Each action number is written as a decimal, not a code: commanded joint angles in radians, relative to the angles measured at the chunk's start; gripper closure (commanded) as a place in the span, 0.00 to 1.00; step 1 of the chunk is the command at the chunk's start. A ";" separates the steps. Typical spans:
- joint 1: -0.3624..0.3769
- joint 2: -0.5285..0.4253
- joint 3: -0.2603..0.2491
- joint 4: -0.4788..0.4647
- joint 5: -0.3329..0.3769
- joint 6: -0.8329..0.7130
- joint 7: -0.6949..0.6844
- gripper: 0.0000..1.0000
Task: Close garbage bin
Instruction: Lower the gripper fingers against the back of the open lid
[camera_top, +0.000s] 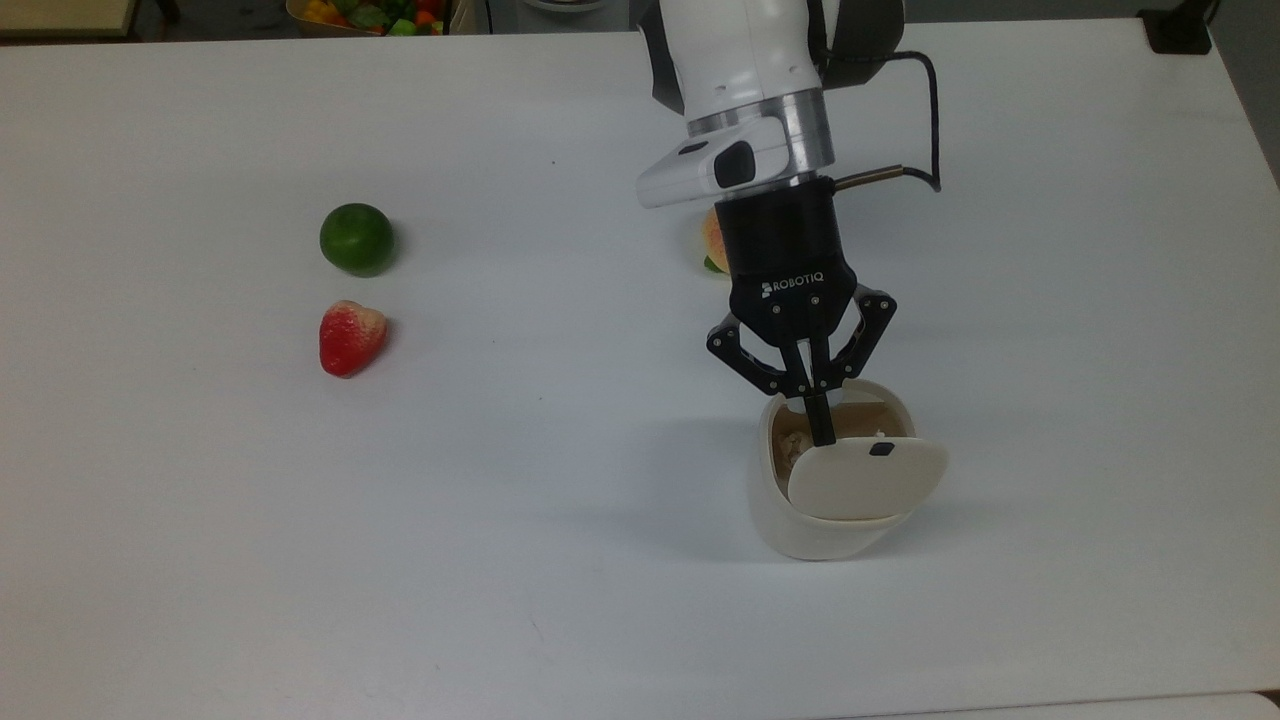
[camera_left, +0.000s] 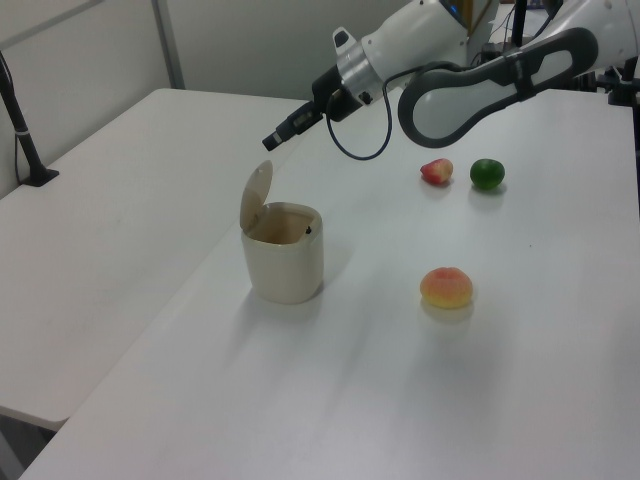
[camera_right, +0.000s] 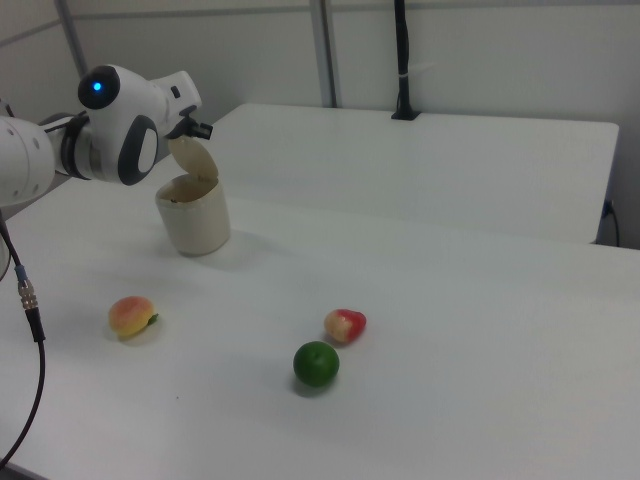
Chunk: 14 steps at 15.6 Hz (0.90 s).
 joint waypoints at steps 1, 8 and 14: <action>0.010 0.016 -0.009 0.016 -0.006 0.016 0.019 0.98; 0.008 0.015 -0.009 0.003 -0.006 0.015 0.017 0.98; 0.011 0.013 -0.007 -0.004 -0.006 0.013 0.017 0.99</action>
